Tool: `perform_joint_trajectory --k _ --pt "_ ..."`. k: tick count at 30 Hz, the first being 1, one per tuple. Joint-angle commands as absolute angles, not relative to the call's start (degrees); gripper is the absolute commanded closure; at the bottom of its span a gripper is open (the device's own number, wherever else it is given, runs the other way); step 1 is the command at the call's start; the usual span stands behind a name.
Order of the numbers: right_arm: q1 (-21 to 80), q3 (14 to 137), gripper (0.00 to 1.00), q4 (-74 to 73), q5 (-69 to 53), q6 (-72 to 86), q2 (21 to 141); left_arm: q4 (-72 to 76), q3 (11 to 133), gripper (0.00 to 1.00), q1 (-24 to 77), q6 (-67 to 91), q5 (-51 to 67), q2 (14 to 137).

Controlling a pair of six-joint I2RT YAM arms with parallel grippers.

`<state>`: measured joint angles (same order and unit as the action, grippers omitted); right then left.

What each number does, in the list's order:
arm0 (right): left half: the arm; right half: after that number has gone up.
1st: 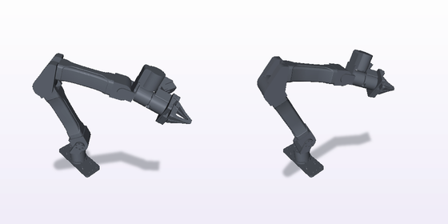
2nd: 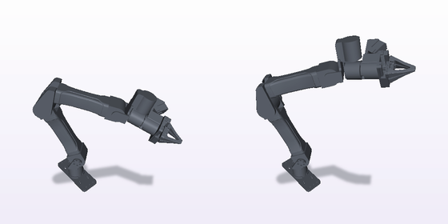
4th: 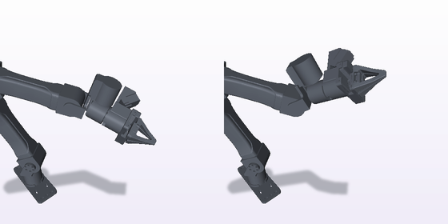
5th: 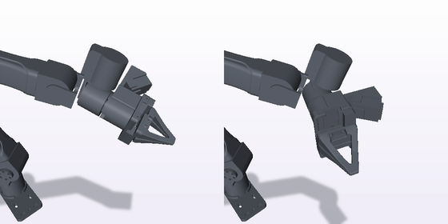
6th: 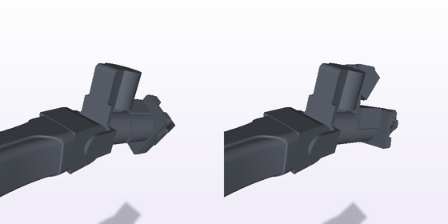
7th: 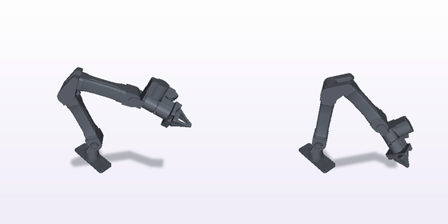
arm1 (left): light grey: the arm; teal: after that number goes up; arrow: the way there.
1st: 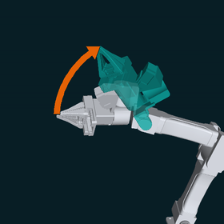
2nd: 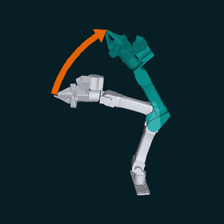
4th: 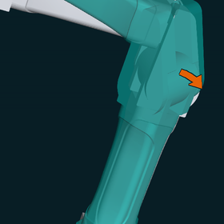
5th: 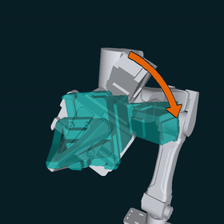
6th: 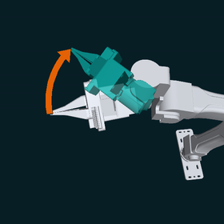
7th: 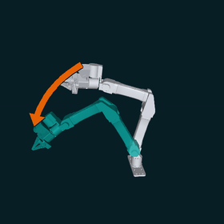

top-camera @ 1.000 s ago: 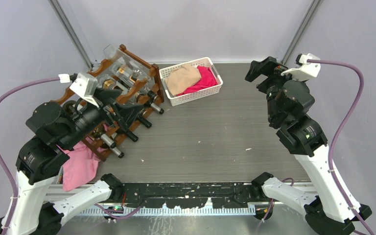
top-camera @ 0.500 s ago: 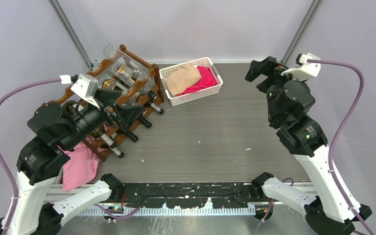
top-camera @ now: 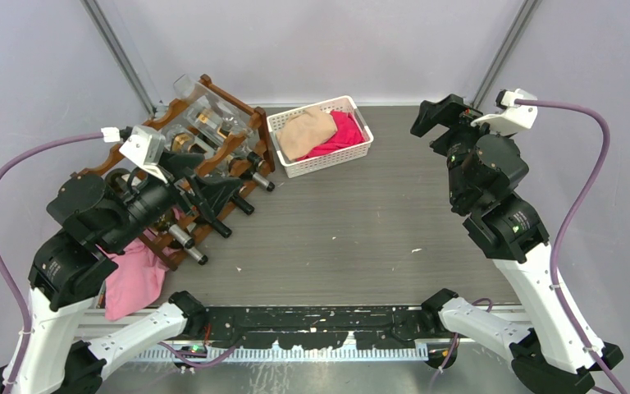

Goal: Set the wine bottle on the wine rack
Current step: Reset both arms

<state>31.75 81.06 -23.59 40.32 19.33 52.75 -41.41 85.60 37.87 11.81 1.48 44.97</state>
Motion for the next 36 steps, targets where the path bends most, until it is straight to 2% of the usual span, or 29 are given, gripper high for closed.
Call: perform_joint_trajectory --k 1,36 --pt "31.7 80.93 0.0 -20.06 40.26 18.71 52.12 -38.68 85.45 0.0 37.71 11.78 0.78 44.34" --pt "31.73 79.44 0.0 -18.55 40.32 18.45 51.15 -38.79 84.81 0.0 37.68 11.51 0.54 44.27"
